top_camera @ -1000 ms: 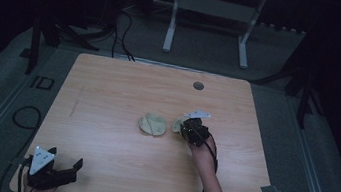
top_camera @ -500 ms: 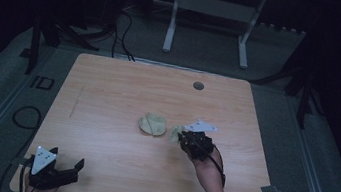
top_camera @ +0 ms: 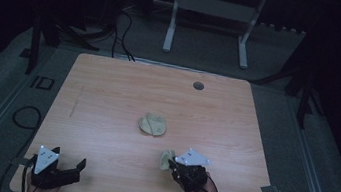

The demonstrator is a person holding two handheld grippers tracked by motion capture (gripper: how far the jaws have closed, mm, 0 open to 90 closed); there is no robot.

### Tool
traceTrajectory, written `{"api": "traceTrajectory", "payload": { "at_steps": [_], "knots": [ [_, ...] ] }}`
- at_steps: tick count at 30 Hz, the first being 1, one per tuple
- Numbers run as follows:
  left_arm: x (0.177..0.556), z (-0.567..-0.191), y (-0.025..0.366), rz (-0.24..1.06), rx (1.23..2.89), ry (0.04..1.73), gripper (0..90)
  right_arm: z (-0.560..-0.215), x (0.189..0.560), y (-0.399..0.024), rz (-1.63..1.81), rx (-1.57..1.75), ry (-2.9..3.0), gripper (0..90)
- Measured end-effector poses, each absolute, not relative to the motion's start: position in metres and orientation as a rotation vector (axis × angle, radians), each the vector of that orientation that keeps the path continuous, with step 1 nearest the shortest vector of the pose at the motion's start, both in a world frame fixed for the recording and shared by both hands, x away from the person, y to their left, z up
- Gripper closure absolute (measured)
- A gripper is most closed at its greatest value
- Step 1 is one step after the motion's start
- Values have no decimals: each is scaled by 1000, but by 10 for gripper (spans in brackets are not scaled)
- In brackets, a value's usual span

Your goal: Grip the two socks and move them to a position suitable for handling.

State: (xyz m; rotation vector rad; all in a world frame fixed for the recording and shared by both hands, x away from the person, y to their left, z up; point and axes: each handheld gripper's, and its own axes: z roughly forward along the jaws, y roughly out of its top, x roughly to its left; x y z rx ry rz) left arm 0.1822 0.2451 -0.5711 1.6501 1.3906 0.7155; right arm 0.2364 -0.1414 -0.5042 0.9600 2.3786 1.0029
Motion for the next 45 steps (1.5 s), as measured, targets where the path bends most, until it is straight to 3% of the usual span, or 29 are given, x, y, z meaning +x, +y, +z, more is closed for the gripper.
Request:
{"api": "traceTrajectory", "payload": {
  "at_steps": [17, 19, 22, 27, 30, 32, 34, 37, 45],
  "knots": [
    [183, -569, 225, 672, 1729, 1301, 16, -561, 215, -123, 943, 982, 2429, 772],
    [184, -569, 222, 645, 1740, 1298, 15, -561, 216, -122, 932, 968, 2441, 728],
    [185, -569, 214, 601, 1769, 1293, 16, -556, 216, -122, 964, 990, 2487, 560],
    [185, -563, 191, 478, 1827, 1171, 16, -523, 214, -140, 1082, 992, 2418, 567],
    [184, -557, 169, 427, 1861, 1054, 143, -512, 222, -151, 1068, 990, 2400, 622],
    [187, -554, 154, 367, 1888, 995, 158, -513, 225, -153, 1086, 1009, 2416, 644],
    [190, -553, 140, 299, 1904, 946, 304, -518, 227, -153, 1074, 989, 2456, 651],
    [198, -555, 122, 236, 1954, 899, 391, -528, 231, -152, 1050, 992, 2500, 650],
    [216, -564, 94, 160, 2077, 881, 519, -544, 237, -149, 983, 967, 2561, 642]
  ]
}}
